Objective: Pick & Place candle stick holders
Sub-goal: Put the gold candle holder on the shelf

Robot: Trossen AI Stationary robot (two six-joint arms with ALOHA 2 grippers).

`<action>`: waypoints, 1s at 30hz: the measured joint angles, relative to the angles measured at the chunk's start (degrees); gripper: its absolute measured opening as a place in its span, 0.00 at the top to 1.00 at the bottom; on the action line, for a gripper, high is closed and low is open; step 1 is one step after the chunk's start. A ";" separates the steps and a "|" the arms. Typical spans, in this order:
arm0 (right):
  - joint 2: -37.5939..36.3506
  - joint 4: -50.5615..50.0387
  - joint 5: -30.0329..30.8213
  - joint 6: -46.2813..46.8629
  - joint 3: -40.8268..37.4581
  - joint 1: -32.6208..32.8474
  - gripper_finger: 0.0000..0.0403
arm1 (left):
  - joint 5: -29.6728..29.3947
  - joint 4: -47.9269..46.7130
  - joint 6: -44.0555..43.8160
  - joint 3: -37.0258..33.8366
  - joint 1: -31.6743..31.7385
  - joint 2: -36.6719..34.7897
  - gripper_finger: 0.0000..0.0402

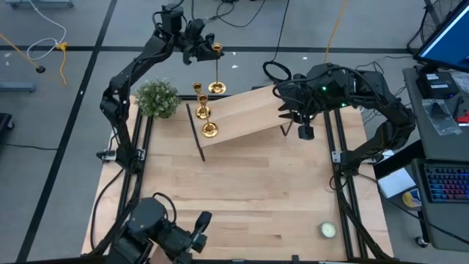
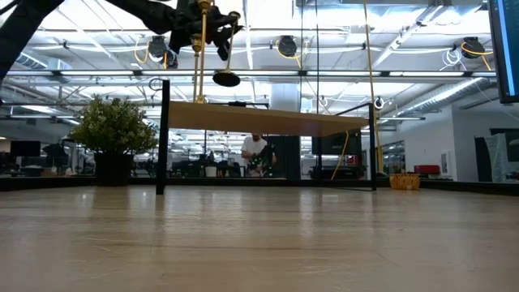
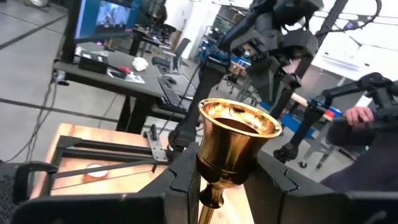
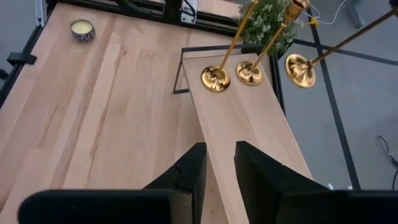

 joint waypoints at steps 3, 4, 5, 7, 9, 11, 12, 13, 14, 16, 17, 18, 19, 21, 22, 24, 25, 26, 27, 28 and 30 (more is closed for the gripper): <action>0.00 1.37 -0.04 0.25 0.00 0.00 0.81 | 1.26 0.22 2.19 -0.01 -0.16 -0.01 0.77; 0.00 1.58 -0.04 0.34 0.00 0.00 0.81 | 2.02 0.25 2.92 -0.01 -0.30 -0.01 0.77; 0.00 1.91 -0.03 0.62 0.00 0.00 0.81 | 3.01 0.20 3.35 -0.01 -0.40 0.01 0.77; 0.00 3.08 0.97 1.54 0.00 0.00 0.81 | 5.36 0.08 4.09 -0.01 -0.42 0.19 0.77; 0.00 3.40 3.95 2.88 0.00 0.00 0.81 | 7.27 0.08 4.30 -0.01 -0.42 0.20 0.77; 0.00 3.60 7.56 5.15 0.00 -0.02 0.81 | 7.50 0.04 4.43 -0.01 -0.65 0.20 0.77; 0.00 3.56 9.18 6.39 0.00 -0.02 0.81 | 7.49 -0.06 5.12 -0.01 -0.81 0.20 0.77; 0.00 3.57 10.75 7.48 0.00 -0.03 0.81 | 7.47 -0.11 5.99 -0.01 -0.93 0.20 0.77; 0.00 3.59 12.10 8.36 0.00 -0.04 0.81 | 7.42 -0.14 6.69 -0.01 -1.12 0.20 0.77; 0.00 3.58 14.19 9.81 0.00 -0.04 0.81 | 7.48 -0.12 8.06 -0.01 -1.24 0.20 0.77; 0.00 3.63 14.90 10.53 0.00 -0.04 0.81 | 7.48 -0.24 8.74 -0.01 -1.28 0.20 0.77; 0.00 3.66 15.18 11.06 0.00 -0.04 0.81 | 7.47 -0.35 9.34 -0.01 -1.30 0.25 0.77; 0.00 3.64 15.81 11.68 0.00 -0.04 0.81 | 7.46 -0.31 9.75 -0.01 -1.61 0.49 0.77; 0.00 3.66 16.41 12.79 0.00 -0.04 0.81 | 7.42 -0.37 9.96 -0.01 -1.75 0.99 0.77; 0.00 3.66 16.40 13.36 0.00 -0.04 0.81 | 7.33 -0.68 9.94 -0.01 -1.78 1.21 0.77; 0.00 3.66 16.40 14.27 0.00 -0.04 0.81 | 7.35 -1.43 10.64 -0.01 -1.90 1.53 0.77; 0.00 3.66 16.40 14.59 0.00 -0.04 0.81 | 7.41 -1.39 10.91 -0.01 -2.23 1.72 0.77; 0.00 3.66 16.40 14.88 0.00 -0.04 0.81 | 7.40 -1.38 11.11 -0.01 -2.41 1.85 0.77; 0.00 3.66 16.40 15.10 0.00 -0.04 0.81 | 7.33 -1.45 11.14 -0.01 -2.39 1.94 0.77; 0.01 3.66 16.38 15.31 0.00 -0.04 0.81 | 7.31 -1.57 11.15 -0.01 -2.36 2.09 0.77; 0.37 3.68 16.40 15.52 0.00 -0.04 0.81 | 7.33 -1.72 11.14 -0.01 -2.57 2.24 0.77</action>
